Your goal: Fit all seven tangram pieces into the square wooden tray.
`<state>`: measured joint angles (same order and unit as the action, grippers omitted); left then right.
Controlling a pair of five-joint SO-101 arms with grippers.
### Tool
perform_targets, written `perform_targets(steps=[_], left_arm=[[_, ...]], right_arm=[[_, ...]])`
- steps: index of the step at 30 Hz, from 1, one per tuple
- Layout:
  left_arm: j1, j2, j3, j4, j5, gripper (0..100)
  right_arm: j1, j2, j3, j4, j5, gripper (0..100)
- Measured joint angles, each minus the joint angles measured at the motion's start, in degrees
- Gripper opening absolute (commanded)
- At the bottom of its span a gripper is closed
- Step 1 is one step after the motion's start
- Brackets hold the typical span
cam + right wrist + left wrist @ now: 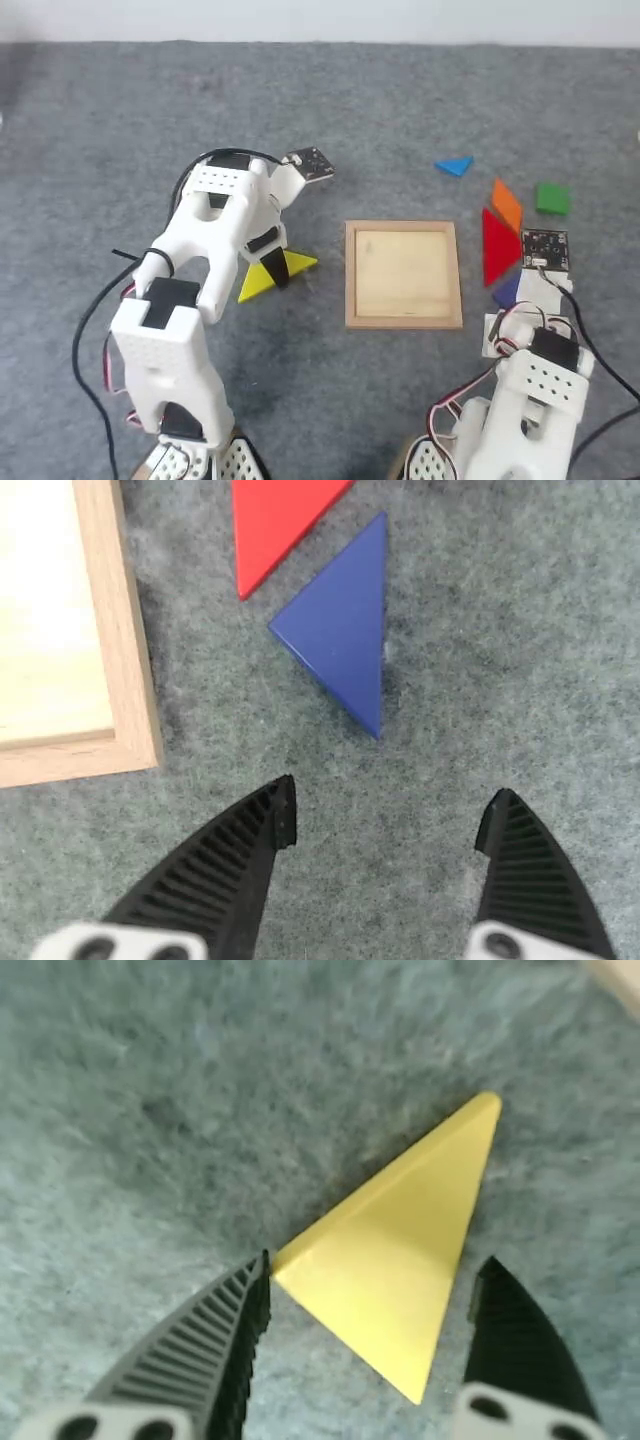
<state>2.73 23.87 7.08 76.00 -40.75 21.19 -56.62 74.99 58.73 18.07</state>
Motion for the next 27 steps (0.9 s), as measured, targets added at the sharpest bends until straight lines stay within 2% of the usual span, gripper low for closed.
perform_targets(steps=[9, 12, 17, 27], left_arm=[[1.8, 0.0, 4.0, -1.3, 0.1, 34], [2.0, -0.3, 6.1, -3.8, 1.6, 33], [2.0, -0.4, 6.6, -4.6, 4.2, 26], [2.1, -0.9, 6.6, -4.7, 10.4, 24]], right_arm=[[0.0, 0.0, 0.0, 0.0, 0.0, 29.6], [0.0, 0.0, 0.0, 0.0, 0.0, 29.6], [0.0, 0.0, 0.0, 0.0, 0.0, 29.6], [0.0, 0.0, 0.0, 0.0, 0.0, 29.6]])
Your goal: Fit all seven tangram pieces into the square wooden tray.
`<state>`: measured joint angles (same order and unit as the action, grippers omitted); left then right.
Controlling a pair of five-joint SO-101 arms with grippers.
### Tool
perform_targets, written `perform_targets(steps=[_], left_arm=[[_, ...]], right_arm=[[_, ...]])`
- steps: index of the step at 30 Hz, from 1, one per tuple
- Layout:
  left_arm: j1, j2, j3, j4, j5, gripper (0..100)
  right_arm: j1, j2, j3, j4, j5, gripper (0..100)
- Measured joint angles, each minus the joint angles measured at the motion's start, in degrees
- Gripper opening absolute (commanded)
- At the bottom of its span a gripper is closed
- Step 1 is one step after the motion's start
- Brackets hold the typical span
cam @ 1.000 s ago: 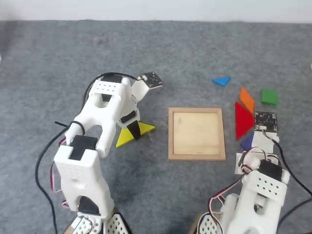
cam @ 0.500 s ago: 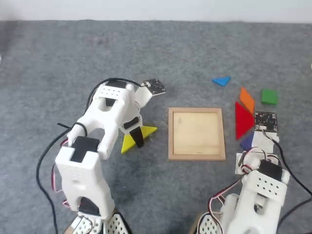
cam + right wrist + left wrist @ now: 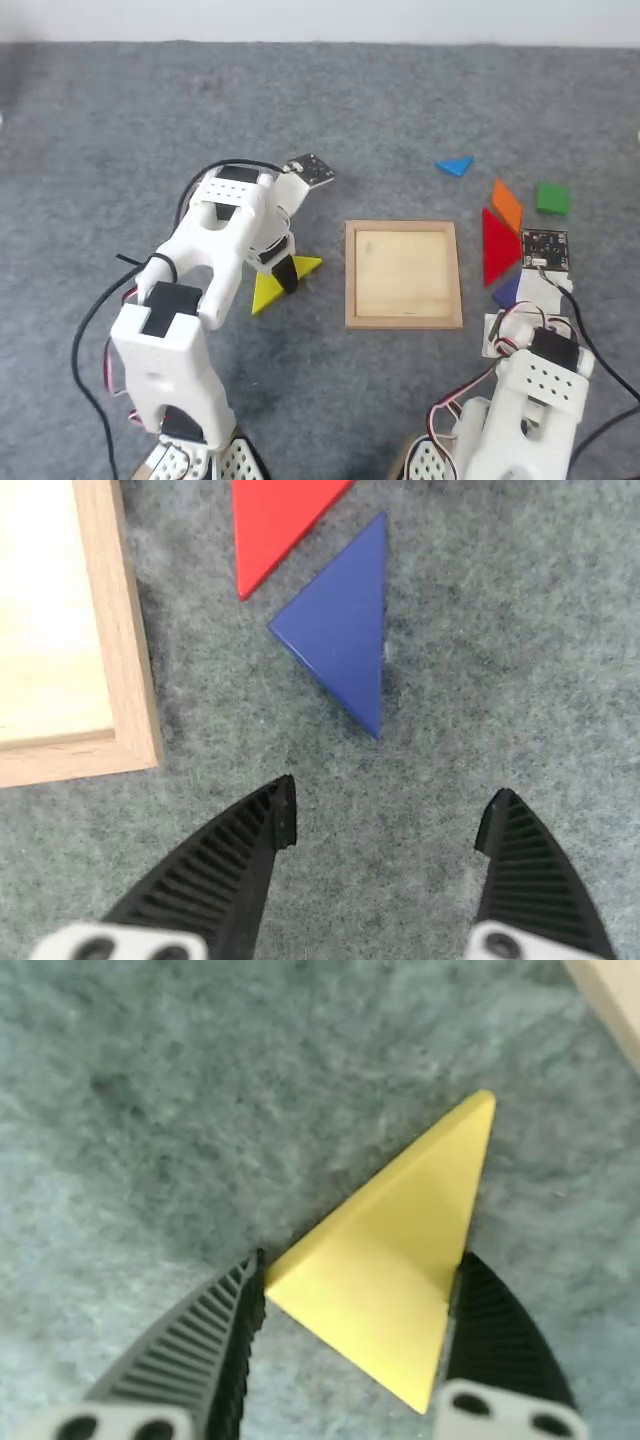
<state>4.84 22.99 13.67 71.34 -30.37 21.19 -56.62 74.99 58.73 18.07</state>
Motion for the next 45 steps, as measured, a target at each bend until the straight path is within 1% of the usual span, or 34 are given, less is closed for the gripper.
perform_targets(steps=[13, 24, 27, 29, 33, 36, 38, 41, 45], left_arm=[[0.0, 0.4, -0.6, 0.5, 5.3, 24], [-0.5, 0.8, -12.0, 10.6, 9.7, 24], [-0.5, 0.8, -13.5, 12.4, 10.7, 24], [-0.5, 0.9, -13.6, 12.7, 10.8, 25], [-0.6, 2.6, -13.6, 12.6, 11.1, 35], [-0.6, 3.9, -13.6, 10.1, 11.1, 35], [-0.6, 4.7, -13.6, 8.8, 9.1, 35], [-0.6, 6.2, -13.6, 8.2, 6.2, 35], [-0.6, 8.1, -13.6, 8.2, 4.8, 32]], right_arm=[[0.0, 0.0, 0.0, 0.0, 0.0, 29.6], [0.0, 0.0, 0.0, 0.0, 0.0, 29.6], [0.0, 0.0, 0.0, 0.0, 0.0, 29.6], [0.0, 0.0, 0.0, 0.0, 0.0, 29.6], [0.0, 0.0, 0.0, 0.0, 0.0, 29.6], [0.0, 0.0, 0.0, 0.0, 0.0, 29.6], [0.0, 0.0, 0.0, 0.0, 0.0, 29.6], [0.0, 0.0, 0.0, 0.0, 0.0, 29.6], [0.0, 0.0, 0.0, 0.0, 0.0, 29.6]])
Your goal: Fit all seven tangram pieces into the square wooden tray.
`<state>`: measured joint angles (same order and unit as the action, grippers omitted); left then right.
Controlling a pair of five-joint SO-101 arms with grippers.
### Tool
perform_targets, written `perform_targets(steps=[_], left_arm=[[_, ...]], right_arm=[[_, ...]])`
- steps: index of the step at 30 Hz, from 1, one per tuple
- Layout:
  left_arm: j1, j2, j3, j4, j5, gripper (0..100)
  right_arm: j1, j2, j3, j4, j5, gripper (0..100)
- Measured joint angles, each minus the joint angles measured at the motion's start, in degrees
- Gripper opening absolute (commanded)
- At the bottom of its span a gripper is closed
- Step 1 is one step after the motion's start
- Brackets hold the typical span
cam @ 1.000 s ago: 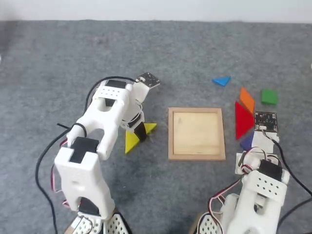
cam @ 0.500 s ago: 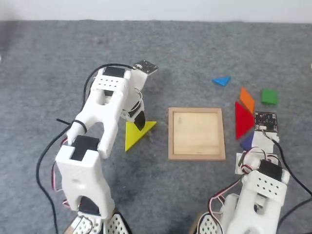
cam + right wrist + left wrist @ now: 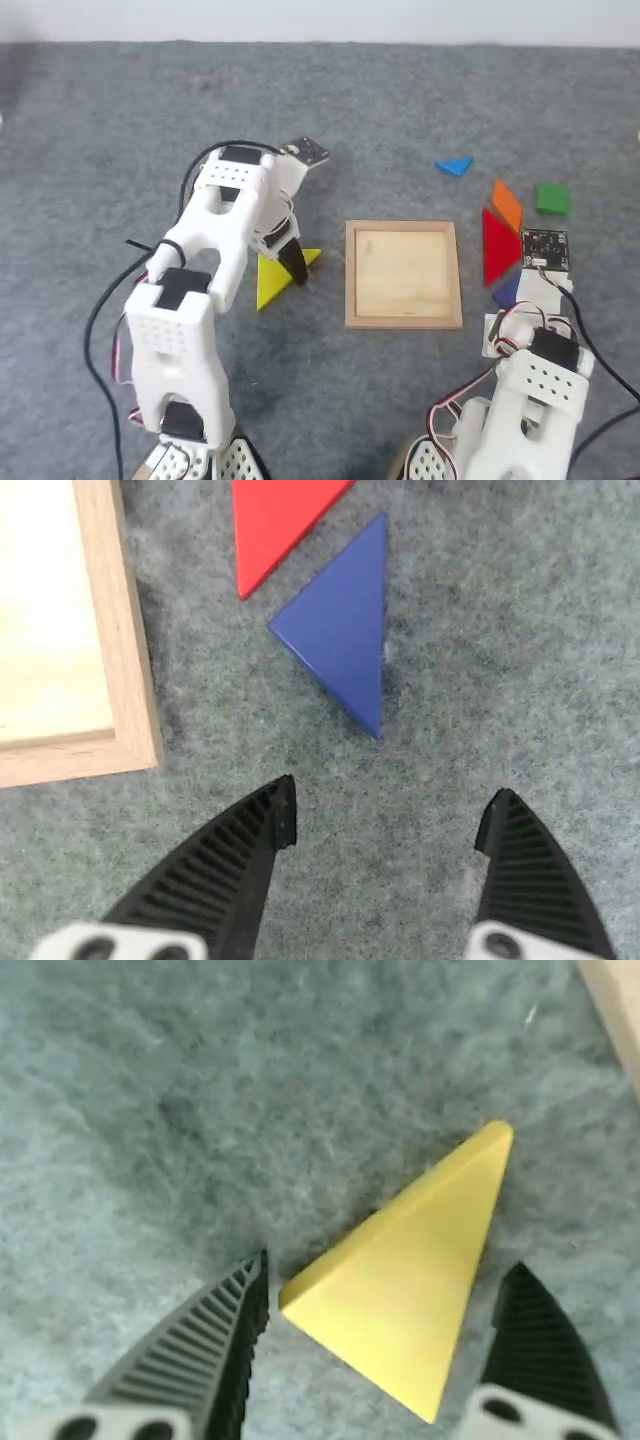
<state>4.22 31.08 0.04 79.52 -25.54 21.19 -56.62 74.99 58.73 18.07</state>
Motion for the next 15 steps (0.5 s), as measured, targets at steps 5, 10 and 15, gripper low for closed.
perform_targets(steps=[5, 10, 15], left_arm=[[0.0, 1.3, -0.4, 0.0, 0.0, 30], [0.1, 1.5, -0.6, 0.0, 0.8, 24], [0.1, 1.4, -0.6, 0.1, 2.1, 23]], right_arm=[[0.0, 0.0, 0.0, 0.0, 0.0, 29.6], [0.0, 0.0, 0.0, 0.0, 0.0, 29.6], [0.0, 0.0, 0.0, 0.0, 0.0, 29.6]])
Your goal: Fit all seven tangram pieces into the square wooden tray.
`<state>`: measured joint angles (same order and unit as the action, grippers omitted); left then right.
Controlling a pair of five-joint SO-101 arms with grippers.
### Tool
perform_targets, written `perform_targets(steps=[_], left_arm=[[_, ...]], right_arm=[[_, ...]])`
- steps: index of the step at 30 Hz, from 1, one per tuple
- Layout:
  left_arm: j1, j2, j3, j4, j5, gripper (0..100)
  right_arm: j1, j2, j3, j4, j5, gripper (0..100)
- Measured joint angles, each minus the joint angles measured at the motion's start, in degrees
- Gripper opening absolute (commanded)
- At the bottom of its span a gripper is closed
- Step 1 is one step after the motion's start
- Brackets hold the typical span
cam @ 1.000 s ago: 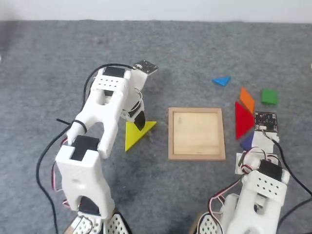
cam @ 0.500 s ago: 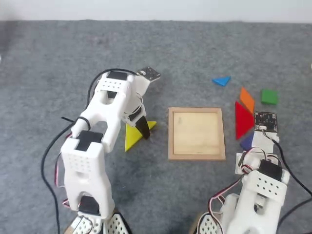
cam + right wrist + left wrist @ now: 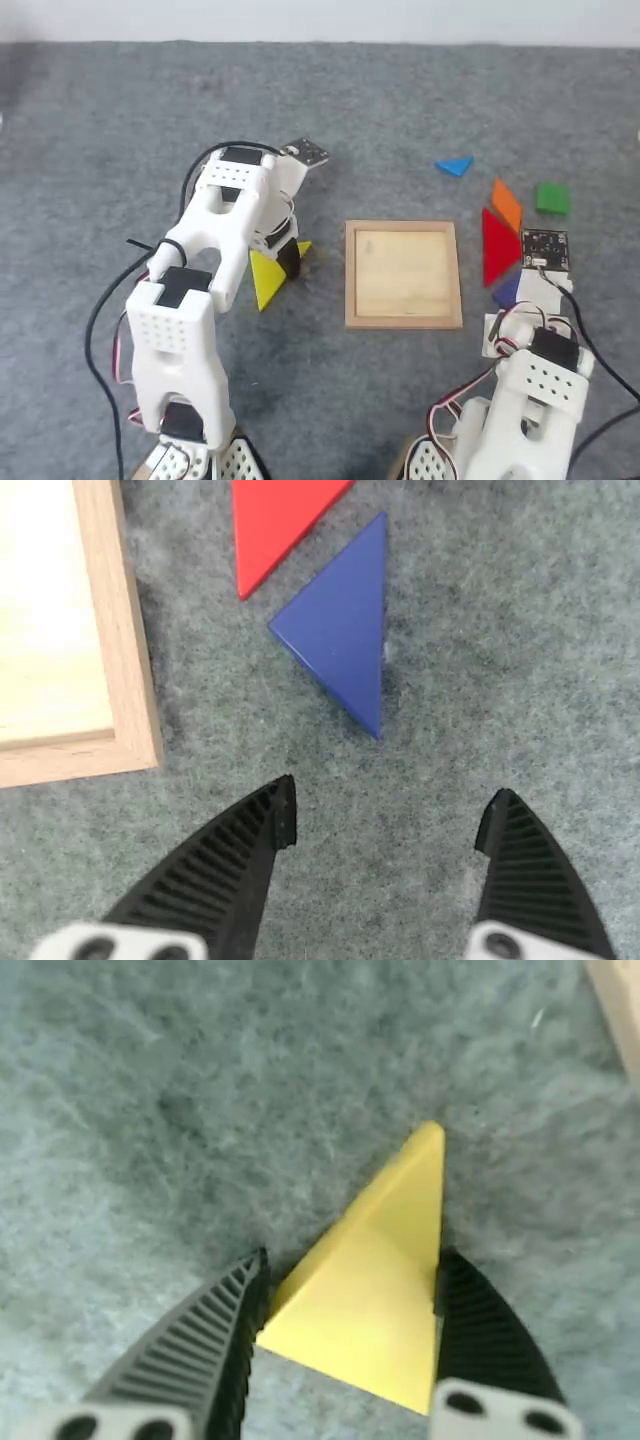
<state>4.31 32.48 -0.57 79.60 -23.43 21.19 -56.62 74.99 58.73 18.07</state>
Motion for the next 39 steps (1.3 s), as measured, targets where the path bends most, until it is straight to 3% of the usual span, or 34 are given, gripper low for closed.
perform_targets(steps=[5, 10, 26, 39], left_arm=[[0.1, -0.1, 0.0, 0.0, 1.1, 22], [-0.4, 0.1, -0.2, 0.0, 2.3, 33], [-6.2, -1.2, -0.8, 3.8, 5.5, 33], [-0.2, -4.1, 7.2, -0.4, 6.5, 33]], right_arm=[[0.0, 0.0, 0.0, 0.0, 0.0, 29.6], [0.0, 0.0, 0.0, 0.0, 0.0, 29.6], [0.0, 0.0, 0.0, 0.0, 0.0, 29.6], [0.0, 0.0, 0.0, 0.0, 0.0, 29.6]])
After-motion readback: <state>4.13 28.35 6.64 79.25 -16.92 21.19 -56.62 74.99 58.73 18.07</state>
